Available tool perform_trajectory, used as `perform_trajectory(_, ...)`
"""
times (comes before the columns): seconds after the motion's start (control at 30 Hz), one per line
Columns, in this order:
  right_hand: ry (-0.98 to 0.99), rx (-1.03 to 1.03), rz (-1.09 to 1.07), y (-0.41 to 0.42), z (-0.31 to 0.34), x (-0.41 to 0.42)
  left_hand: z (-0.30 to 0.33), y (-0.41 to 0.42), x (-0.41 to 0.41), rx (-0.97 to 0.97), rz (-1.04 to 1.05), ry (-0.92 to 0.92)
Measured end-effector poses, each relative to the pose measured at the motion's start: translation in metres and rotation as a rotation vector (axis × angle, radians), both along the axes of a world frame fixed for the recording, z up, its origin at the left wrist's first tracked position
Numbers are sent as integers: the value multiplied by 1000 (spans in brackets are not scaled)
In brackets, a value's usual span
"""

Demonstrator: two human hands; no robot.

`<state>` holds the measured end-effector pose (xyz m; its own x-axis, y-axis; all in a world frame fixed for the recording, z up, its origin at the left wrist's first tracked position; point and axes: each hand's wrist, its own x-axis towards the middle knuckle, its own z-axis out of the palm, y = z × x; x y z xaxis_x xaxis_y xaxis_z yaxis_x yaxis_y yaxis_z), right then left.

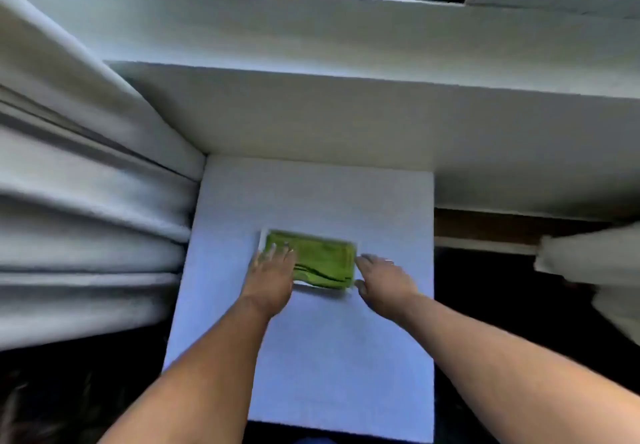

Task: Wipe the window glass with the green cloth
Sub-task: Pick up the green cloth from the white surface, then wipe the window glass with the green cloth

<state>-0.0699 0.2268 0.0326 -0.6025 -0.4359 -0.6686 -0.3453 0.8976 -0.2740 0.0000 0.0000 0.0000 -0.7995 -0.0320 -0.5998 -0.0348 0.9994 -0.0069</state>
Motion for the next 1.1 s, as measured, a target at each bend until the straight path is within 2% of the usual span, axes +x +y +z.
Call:
perform_trajectory(0.2,110,106,73,-57,-88,-32,-68,-25,-43,46,-45,162)
perform_trajectory(0.33,235,215,150,-64,-109,-31,-77,-35,-52,-98,-105,181)
perform_trajectory(0.43,98,268,66,-65,-95,-38,-62,-35,-62,-100,-220,100)
perform_trajectory(0.5,-50,146,-93,-57,-67,-46,-40,-47,-71,38,-154,83)
perform_trajectory(0.57,-250,-157,-464,-37,-23,-55,1,-59,-80,308,59,117)
perform_trajectory(0.63,-321,-422,-808,-19,28,-62,50,-58,-93,532,281,144)
perform_trajectory(0.73,-173,-626,-1100,-1,103,-80,130,-37,-132,705,404,164)
perform_trajectory(0.87,92,-826,-1408,29,188,-118,231,9,-190,855,366,252)
perform_trajectory(0.97,320,-885,-1408,75,248,-144,302,57,-224,901,281,329)
perform_trajectory(1.1,634,-905,-1319,172,346,-181,400,151,-250,974,181,523)
